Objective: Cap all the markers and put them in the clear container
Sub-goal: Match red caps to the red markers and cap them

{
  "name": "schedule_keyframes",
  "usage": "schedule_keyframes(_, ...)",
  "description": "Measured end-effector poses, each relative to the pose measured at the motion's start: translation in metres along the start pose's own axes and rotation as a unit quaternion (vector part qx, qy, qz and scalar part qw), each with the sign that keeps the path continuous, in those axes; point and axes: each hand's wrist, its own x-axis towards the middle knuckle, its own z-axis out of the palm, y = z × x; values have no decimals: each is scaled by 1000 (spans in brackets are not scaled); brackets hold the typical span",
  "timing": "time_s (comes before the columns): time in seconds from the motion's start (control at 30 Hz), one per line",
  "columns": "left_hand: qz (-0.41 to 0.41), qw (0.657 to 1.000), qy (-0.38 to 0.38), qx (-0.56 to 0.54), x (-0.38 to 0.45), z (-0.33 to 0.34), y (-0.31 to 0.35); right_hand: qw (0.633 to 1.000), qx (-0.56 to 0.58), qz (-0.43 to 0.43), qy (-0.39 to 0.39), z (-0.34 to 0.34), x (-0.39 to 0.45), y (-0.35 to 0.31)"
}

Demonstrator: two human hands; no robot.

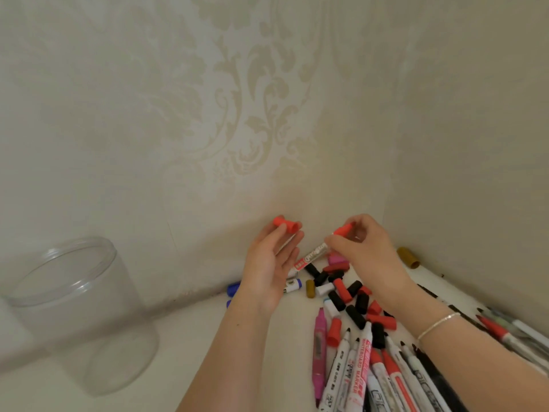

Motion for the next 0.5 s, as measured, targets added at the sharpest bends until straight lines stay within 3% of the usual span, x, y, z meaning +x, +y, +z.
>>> schedule_keyframes(0.2,10,1000,-17,-18,7,19,2,991,130,-17,31,-14,2,-10)
schedule_keyframes(0.33,45,998,-39,18,8,29,6,994,-35,-103,-10,-14,5,-16)
schedule_keyframes(0.5,78,996,-38,22,7,34,8,977,-140,-151,-48,-6,6,-14)
